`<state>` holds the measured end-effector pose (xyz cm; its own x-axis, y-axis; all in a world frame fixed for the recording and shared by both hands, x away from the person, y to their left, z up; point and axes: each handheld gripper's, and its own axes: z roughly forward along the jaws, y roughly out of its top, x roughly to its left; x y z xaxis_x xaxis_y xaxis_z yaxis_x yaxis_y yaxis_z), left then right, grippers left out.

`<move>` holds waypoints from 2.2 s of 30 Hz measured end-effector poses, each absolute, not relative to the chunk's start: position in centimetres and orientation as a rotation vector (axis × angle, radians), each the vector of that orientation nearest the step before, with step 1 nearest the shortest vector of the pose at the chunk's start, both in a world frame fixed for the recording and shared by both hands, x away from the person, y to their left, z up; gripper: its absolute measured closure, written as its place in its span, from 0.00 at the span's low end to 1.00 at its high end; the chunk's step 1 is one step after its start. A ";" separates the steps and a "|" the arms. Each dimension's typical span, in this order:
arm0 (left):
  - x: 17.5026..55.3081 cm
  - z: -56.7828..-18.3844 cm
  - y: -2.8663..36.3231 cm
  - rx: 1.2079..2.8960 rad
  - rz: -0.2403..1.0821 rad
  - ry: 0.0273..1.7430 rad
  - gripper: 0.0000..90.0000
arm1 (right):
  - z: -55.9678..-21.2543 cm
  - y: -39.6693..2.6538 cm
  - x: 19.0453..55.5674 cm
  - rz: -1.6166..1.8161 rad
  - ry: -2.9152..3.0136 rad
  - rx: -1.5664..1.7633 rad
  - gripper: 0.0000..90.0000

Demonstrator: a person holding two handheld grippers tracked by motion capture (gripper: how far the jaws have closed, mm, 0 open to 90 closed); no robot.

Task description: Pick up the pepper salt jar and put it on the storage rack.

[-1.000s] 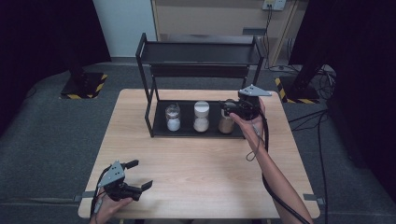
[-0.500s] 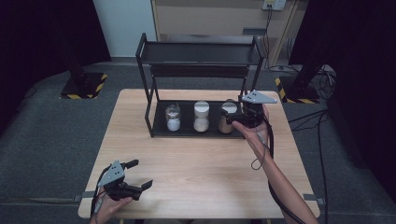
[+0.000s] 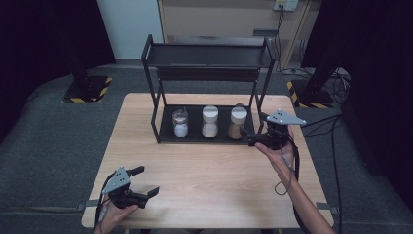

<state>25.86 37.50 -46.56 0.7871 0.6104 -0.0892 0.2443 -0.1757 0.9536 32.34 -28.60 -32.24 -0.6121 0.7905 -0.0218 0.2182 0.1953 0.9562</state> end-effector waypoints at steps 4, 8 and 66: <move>25.8 -46.6 37.5 1.756 0.373 0.665 0.01 | -32.4 -29.3 31.2 1.431 1.955 0.933 0.05; 25.8 -46.6 37.6 1.754 0.374 0.668 0.01 | -32.8 -30.0 30.1 1.436 1.953 0.925 0.05; 25.6 -46.6 37.7 1.744 0.383 0.656 0.01 | -40.9 -35.4 22.9 1.436 2.054 0.954 0.05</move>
<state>25.55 37.70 -46.62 0.7885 0.6095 -0.0820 0.2289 -0.1672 0.9590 22.90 -35.43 -40.85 -0.6560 0.7544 0.0211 0.2787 0.2162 0.9357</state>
